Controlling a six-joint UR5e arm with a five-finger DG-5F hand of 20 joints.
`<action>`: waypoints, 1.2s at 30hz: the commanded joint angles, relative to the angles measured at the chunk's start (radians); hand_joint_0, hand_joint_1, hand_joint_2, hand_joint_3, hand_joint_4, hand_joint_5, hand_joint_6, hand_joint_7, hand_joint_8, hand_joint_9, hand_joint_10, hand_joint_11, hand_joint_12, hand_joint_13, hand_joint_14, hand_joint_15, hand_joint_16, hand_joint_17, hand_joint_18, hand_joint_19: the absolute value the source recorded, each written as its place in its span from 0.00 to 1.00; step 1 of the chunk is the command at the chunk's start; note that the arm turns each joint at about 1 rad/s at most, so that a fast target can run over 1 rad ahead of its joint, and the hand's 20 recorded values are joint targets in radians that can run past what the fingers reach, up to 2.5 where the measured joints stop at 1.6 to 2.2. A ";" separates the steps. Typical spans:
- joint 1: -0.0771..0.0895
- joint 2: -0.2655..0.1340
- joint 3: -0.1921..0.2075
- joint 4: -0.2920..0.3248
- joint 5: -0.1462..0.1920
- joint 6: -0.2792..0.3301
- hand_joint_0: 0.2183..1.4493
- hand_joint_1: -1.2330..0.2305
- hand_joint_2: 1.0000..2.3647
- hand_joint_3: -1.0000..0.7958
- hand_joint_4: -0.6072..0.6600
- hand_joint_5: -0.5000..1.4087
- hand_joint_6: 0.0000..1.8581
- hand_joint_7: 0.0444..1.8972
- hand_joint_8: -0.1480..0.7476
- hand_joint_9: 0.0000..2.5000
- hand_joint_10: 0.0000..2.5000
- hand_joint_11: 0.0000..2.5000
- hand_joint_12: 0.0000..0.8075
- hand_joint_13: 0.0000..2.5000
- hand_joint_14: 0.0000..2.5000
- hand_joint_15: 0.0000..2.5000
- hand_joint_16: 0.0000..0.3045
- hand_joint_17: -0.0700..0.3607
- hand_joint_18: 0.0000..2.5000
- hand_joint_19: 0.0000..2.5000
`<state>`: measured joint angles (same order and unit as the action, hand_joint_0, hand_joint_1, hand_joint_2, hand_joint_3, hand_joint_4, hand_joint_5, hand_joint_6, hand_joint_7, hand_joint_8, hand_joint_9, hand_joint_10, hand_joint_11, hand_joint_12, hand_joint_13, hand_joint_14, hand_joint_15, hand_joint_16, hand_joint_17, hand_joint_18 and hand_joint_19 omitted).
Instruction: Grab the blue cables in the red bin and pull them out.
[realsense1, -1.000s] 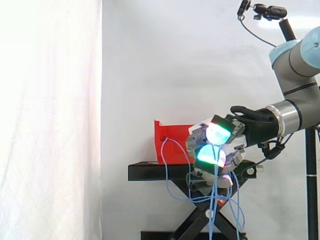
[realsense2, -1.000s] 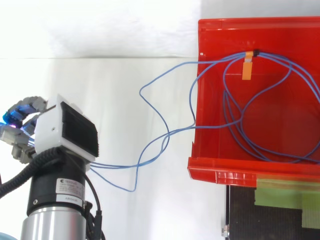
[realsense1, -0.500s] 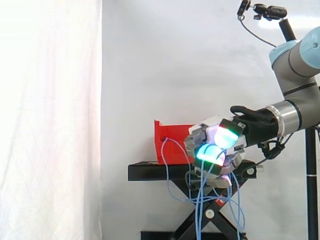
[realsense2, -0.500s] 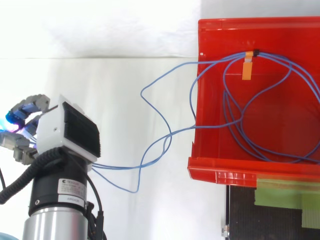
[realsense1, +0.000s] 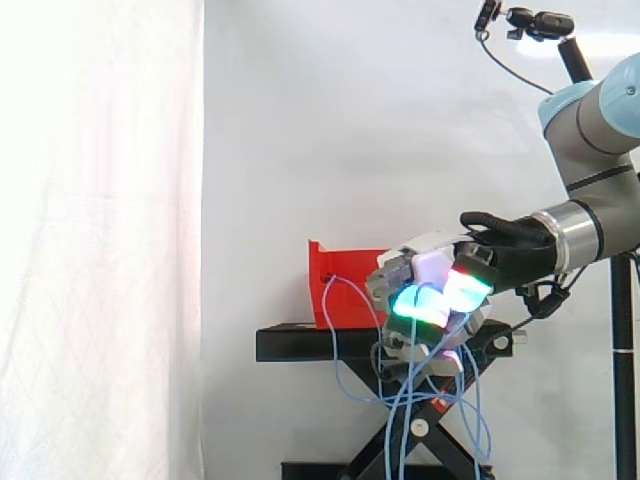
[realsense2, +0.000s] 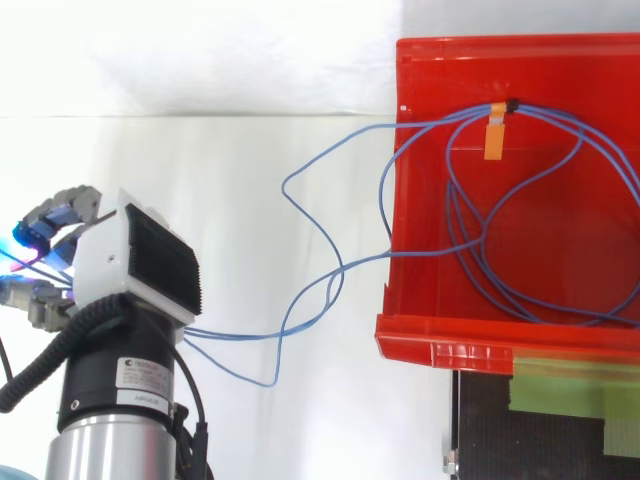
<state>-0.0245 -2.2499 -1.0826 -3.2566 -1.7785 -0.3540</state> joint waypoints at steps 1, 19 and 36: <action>0.000 0.000 0.000 0.000 0.001 -0.001 0.53 0.13 0.00 0.00 0.55 0.49 0.59 0.20 0.42 0.36 0.01 0.42 0.35 0.51 0.34 0.61 0.15 0.41 0.38 0.42; 0.000 0.000 0.001 0.002 0.001 0.000 0.51 0.07 0.00 0.00 0.59 0.44 0.60 0.18 0.43 0.33 0.01 0.43 0.35 0.49 0.33 0.61 0.16 0.42 0.37 0.42; 0.000 0.001 0.000 0.002 -0.001 0.000 0.44 0.23 0.00 0.00 0.60 0.50 0.51 0.19 0.45 0.34 0.01 0.43 0.38 0.49 0.38 0.57 0.17 0.43 0.37 0.41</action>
<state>-0.0246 -2.2497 -1.0827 -3.2551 -1.7792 -0.3526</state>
